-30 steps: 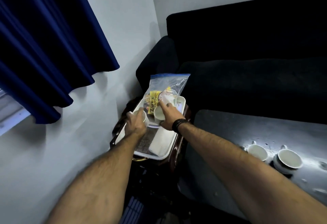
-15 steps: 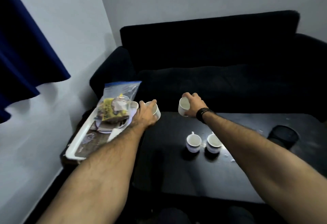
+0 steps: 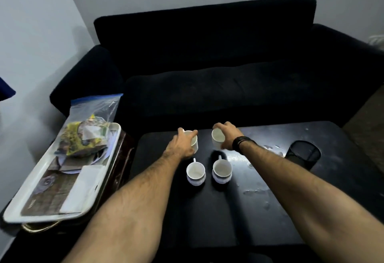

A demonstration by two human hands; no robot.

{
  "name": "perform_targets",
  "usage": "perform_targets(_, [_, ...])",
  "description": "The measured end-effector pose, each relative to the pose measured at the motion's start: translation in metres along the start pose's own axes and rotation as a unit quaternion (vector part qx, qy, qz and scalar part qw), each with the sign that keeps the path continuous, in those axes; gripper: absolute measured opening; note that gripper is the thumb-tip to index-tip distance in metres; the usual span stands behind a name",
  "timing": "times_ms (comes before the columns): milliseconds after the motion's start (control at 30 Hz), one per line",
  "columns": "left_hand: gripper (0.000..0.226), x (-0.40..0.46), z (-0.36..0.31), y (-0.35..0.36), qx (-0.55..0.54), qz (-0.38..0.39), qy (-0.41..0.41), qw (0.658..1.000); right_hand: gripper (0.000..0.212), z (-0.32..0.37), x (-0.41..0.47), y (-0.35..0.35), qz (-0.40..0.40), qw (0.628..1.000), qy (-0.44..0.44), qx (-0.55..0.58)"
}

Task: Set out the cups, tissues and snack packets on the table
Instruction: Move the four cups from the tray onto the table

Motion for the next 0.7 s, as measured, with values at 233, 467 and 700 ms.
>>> perform_targets(233, [0.068,0.027,-0.001,0.027,0.025,0.047,-0.005,0.999,0.074,-0.007,0.019,0.028,0.067,0.997,-0.016,-0.042])
perform_targets(467, [0.076,0.033,0.000,0.047,0.019,0.073,-0.013,0.997,0.077,-0.012,0.022,0.037,0.086,0.995,-0.014,-0.047])
perform_targets(700, [0.083,0.037,0.007,0.051,0.006,0.074,0.000,0.997,0.075,-0.016,0.023,0.038,0.085,0.995,-0.021,-0.044])
Point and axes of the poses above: each hand's wrist, its own x-axis towards the middle knuckle, its own y-axis out of the palm, z = x × y, the point moved 1 cm from there along x, towards the middle knuckle, and after that the axes turned 6 degrees about -z, right-handed, at the moved point
